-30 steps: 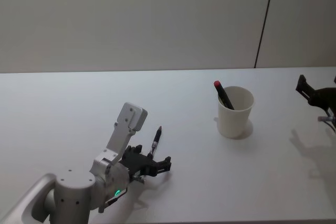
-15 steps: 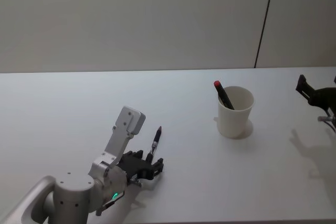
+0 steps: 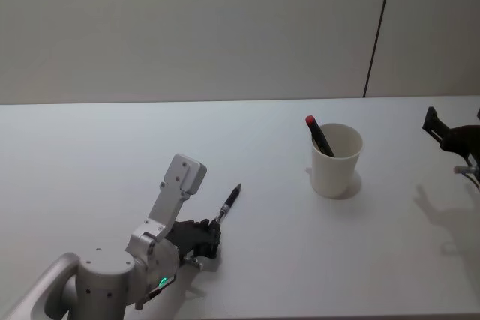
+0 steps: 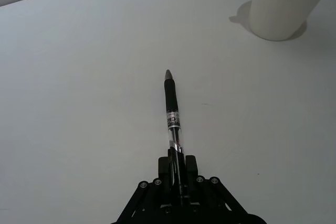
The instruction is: Place the pen into the pen holder.
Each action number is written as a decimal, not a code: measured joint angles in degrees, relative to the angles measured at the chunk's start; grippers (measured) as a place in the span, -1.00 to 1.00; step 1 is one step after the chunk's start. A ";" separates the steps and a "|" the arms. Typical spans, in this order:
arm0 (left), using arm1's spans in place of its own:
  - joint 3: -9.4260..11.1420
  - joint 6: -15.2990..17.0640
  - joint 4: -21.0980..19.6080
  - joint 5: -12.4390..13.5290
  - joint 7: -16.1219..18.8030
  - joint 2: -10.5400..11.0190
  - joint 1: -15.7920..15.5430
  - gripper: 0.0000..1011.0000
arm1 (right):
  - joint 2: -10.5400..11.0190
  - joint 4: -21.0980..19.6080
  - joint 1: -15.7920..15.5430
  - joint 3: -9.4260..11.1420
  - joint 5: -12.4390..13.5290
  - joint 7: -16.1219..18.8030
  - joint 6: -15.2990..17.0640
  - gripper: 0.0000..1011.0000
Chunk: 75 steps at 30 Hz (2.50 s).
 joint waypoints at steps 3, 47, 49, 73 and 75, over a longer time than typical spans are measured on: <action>0.00 0.01 0.01 0.16 0.00 -0.05 0.00 -0.63 | 0.00 0.00 0.00 0.00 0.00 0.00 0.00 0.98; -1.84 -14.61 -13.11 8.16 6.13 2.79 2.76 -0.65 | 0.00 0.00 0.00 0.00 0.00 0.00 0.00 0.98; -1.92 -15.88 -13.22 8.46 5.85 2.88 2.77 -0.65 | 0.00 0.00 0.00 0.00 0.00 0.00 0.00 0.98; -3.14 -40.95 -5.79 9.52 -6.80 1.13 -2.17 -0.65 | 0.00 0.00 0.00 0.00 0.00 0.00 0.00 0.98; -3.23 -42.24 -4.77 9.30 -8.04 0.83 -2.89 -0.65 | 0.00 0.00 0.00 0.00 0.00 0.00 0.00 0.98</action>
